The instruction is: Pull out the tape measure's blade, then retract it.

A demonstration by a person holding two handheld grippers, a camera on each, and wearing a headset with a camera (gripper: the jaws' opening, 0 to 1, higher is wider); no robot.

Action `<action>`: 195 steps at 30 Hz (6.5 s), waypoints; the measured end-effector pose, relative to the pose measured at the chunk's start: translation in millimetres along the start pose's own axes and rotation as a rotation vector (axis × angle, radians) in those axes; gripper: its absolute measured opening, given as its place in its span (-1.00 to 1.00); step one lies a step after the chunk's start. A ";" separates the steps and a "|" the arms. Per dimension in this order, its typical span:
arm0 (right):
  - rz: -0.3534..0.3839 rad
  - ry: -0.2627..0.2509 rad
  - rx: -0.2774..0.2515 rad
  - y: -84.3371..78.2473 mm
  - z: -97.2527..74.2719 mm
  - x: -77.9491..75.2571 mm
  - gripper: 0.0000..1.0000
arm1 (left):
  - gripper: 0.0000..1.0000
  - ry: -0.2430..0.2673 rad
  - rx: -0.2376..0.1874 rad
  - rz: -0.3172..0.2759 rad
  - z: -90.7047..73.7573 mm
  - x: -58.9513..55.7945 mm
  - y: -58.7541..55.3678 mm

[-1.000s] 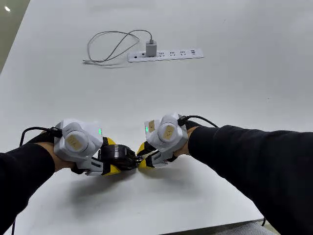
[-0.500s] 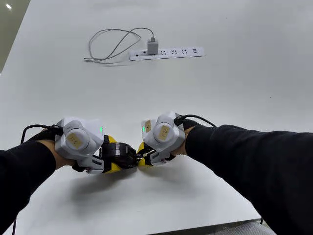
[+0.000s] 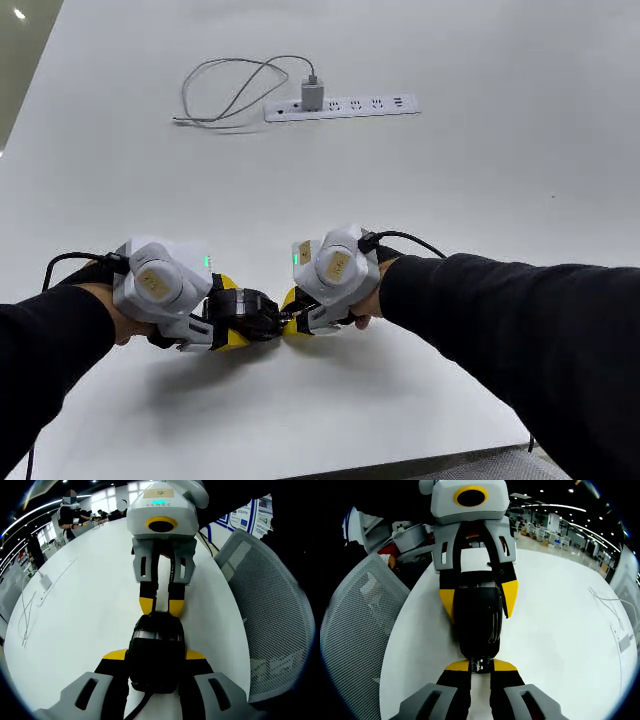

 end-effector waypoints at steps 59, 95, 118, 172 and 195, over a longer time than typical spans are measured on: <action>0.030 0.005 0.018 -22.2 -18.2 3.9 -0.80 | -0.34 0.004 0.019 -0.006 0.3 1.3 0.0; 0.056 -0.005 0.036 -38.4 -32.6 7.8 -0.80 | -0.34 0.004 0.019 0.005 -0.2 -0.4 -0.2; 0.053 -0.018 0.041 -49.8 -41.4 11.2 -0.80 | -0.34 0.007 0.020 0.000 -0.4 -1.2 0.2; 0.065 -0.020 0.050 -78.5 -66.6 18.1 -0.80 | -0.34 0.004 0.016 0.006 0.9 1.0 -1.3; 0.069 -0.021 0.064 -86.3 -75.8 20.3 -0.80 | -0.34 0.011 0.018 0.006 -0.2 1.0 -1.0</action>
Point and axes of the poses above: the centre of the closed fingertips' face, and the gripper's own axes: z roughly forward along the fingers, x roughly to its left, y roughly out of its top, the point moved 1 cm from there along -z, roughly backward along the fingers, and after that the axes turned 14 degrees about -z, right-handed, at the moved point
